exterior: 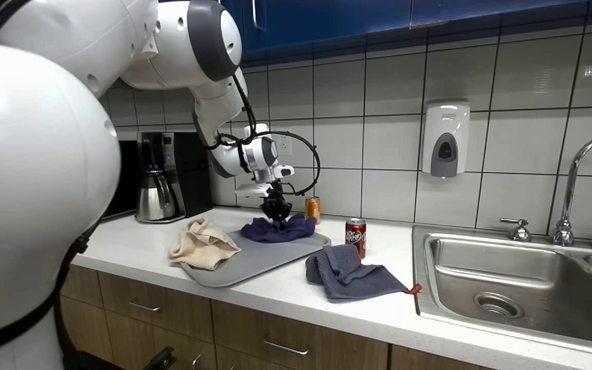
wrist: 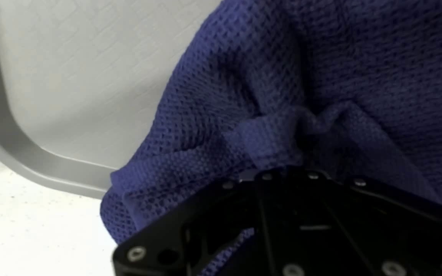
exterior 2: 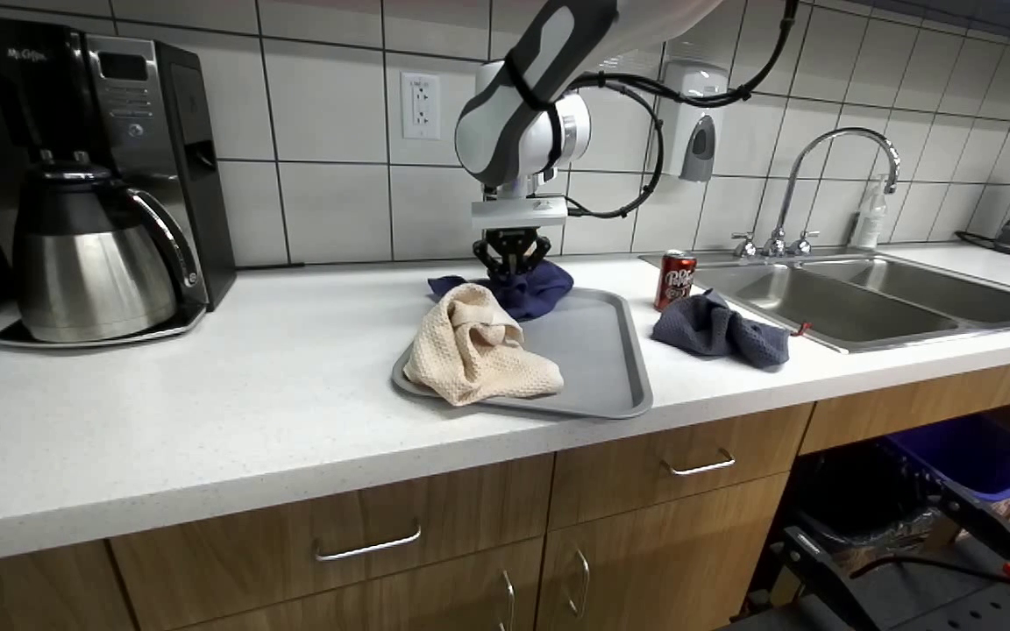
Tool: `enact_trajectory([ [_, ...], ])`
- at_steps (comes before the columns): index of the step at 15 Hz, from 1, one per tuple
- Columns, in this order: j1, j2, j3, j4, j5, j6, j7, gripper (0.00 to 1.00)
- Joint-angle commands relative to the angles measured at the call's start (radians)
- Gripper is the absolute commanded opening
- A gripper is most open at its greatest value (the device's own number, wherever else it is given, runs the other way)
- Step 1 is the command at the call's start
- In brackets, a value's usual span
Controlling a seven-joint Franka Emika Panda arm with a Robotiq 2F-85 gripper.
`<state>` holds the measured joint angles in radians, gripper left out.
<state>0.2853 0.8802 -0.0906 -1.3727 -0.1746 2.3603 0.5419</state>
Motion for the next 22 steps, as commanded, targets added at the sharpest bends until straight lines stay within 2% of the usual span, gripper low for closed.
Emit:
enact_trajectory([
  [1,-0.018,-0.01,-0.014,0.009,0.019,0.011,-0.017,0.02],
  [12,-0.049,-0.013,-0.078,0.016,0.016,0.04,0.014,0.02],
  [22,-0.083,0.007,-0.118,0.068,0.024,0.022,0.098,0.02],
])
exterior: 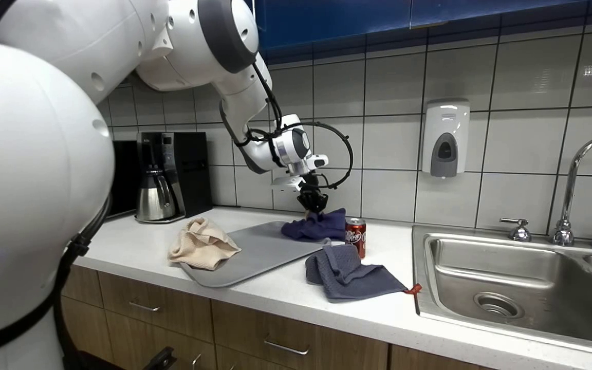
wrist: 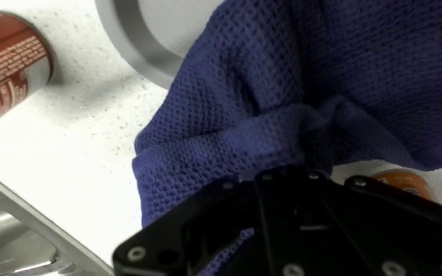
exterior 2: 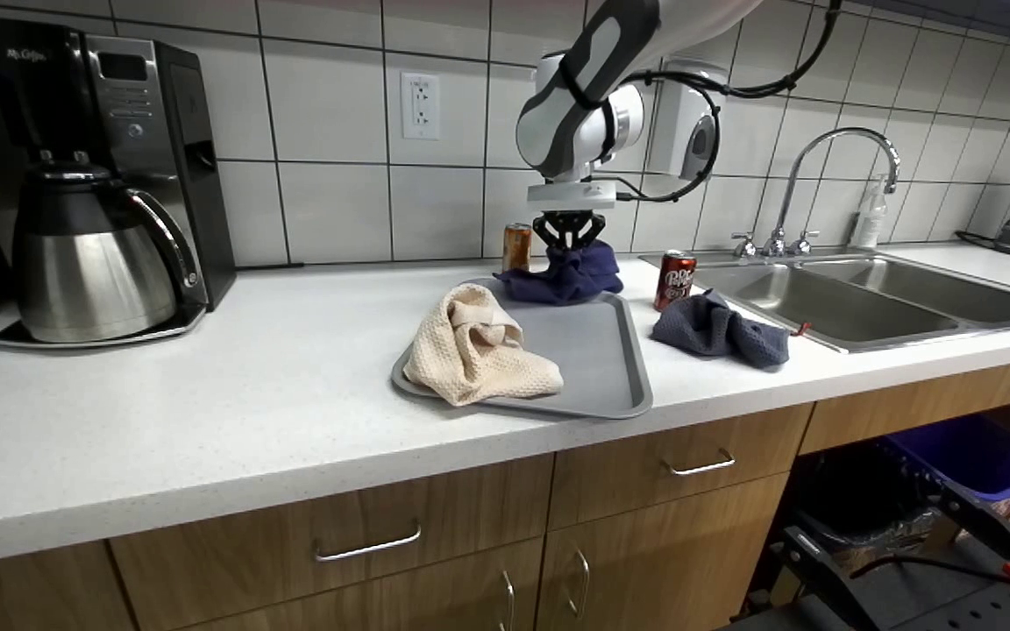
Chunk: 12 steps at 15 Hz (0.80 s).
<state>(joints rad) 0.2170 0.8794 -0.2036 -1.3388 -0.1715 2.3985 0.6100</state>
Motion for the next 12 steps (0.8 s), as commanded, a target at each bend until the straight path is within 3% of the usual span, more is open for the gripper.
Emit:
enact_trajectory([
  [1,-0.019,0.01,-0.006,0.04,0.023,-0.019,0.038,0.02],
  [12,-0.071,0.068,-0.047,0.128,0.024,-0.046,0.144,0.02],
])
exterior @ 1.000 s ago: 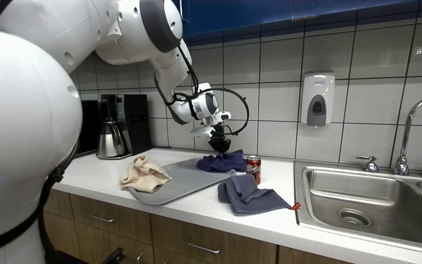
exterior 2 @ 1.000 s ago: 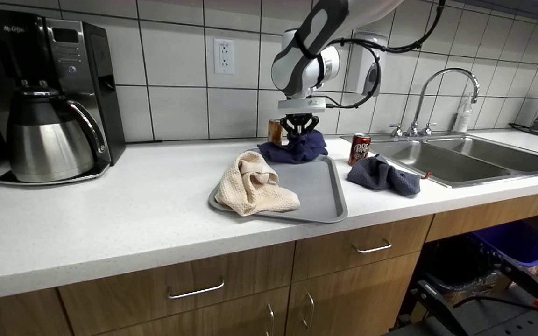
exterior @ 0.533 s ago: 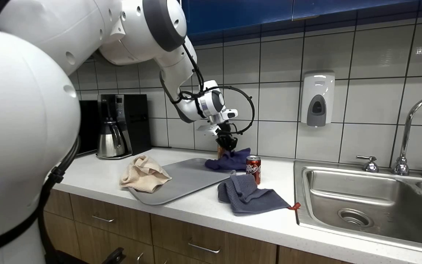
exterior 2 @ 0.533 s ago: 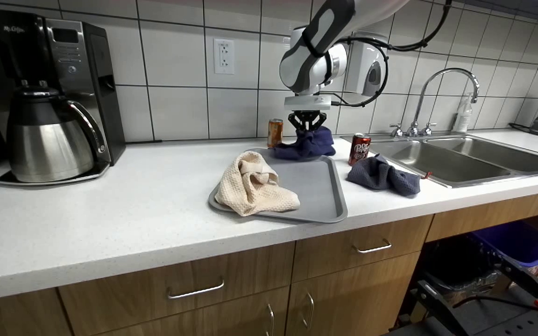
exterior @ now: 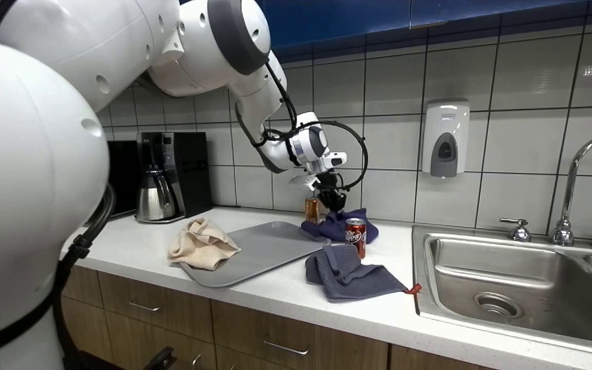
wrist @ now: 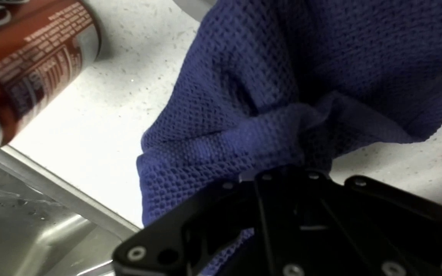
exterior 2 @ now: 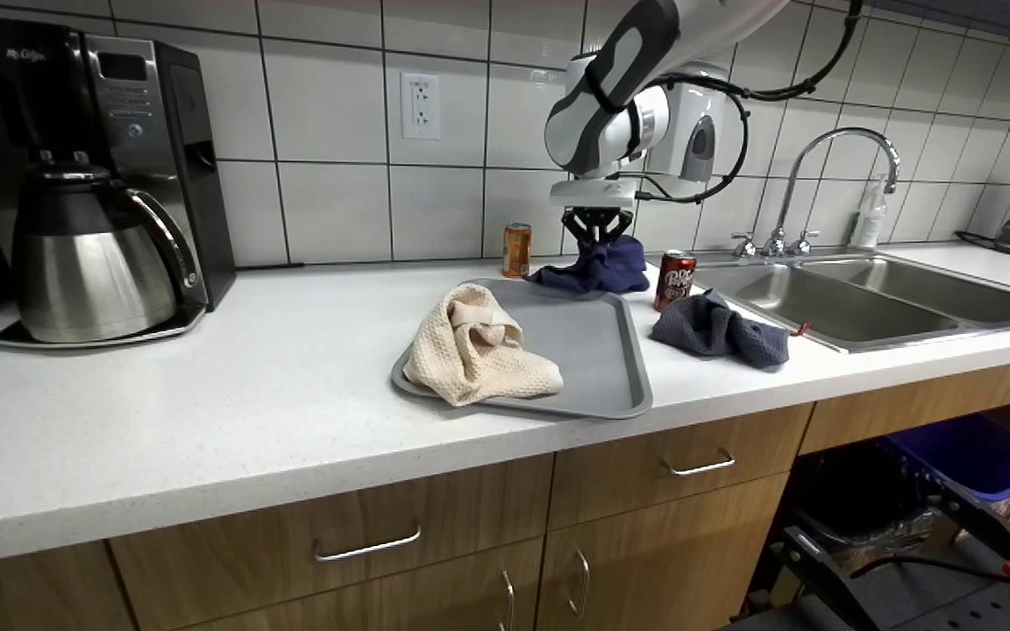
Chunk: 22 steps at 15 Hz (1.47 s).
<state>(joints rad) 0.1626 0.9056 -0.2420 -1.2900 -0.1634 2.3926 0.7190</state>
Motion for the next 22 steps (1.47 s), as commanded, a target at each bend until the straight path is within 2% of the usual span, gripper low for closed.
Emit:
enact_trajectory([
  [1,-0.022,0.051,-0.011,0.094,0.015,-0.044,0.044,0.02],
  [11,-0.051,0.162,-0.019,0.259,0.012,-0.114,0.101,0.02],
  [12,-0.053,0.17,-0.018,0.273,0.012,-0.122,0.103,0.12],
  [13,-0.053,0.177,-0.017,0.283,0.012,-0.127,0.106,0.35],
  [15,-0.052,0.188,-0.016,0.303,0.01,-0.138,0.112,0.4],
  [16,-0.051,0.192,-0.015,0.311,0.009,-0.142,0.113,0.45],
  [22,-0.04,0.186,-0.008,0.32,0.007,-0.138,0.112,0.9],
])
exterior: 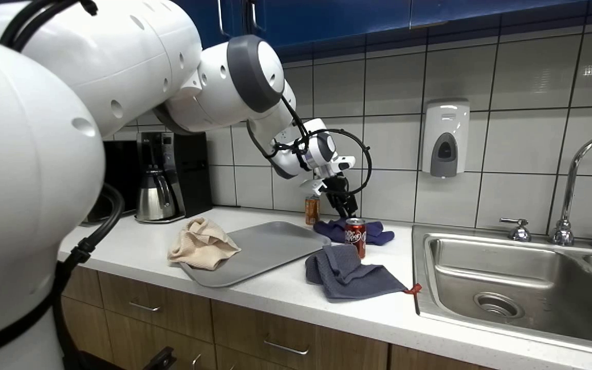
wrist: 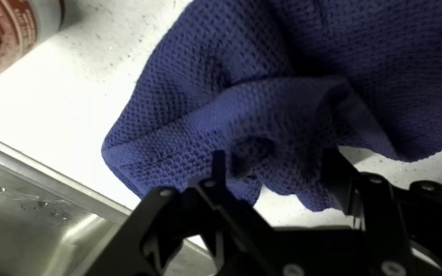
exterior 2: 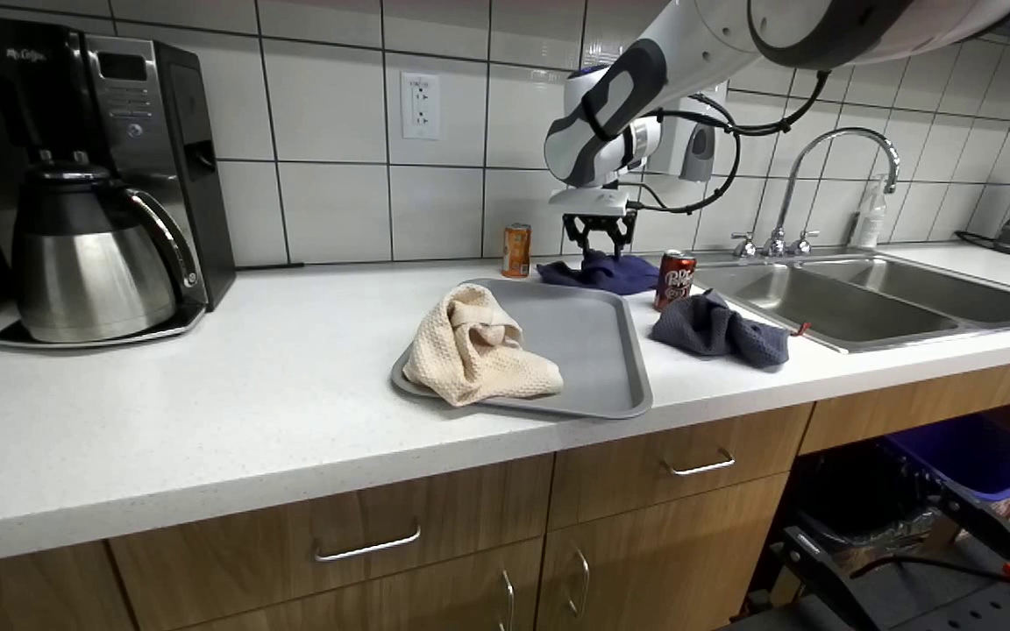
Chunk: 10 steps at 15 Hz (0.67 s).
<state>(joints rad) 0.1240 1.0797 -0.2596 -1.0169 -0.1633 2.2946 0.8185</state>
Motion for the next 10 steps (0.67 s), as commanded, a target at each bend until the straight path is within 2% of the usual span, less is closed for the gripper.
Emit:
enact_trajectory([
  [1,0.002,0.005,0.013,0.038,0.007,-0.037,0.01,0.98],
  [10,0.058,-0.058,0.021,-0.042,0.003,-0.029,0.033,1.0],
])
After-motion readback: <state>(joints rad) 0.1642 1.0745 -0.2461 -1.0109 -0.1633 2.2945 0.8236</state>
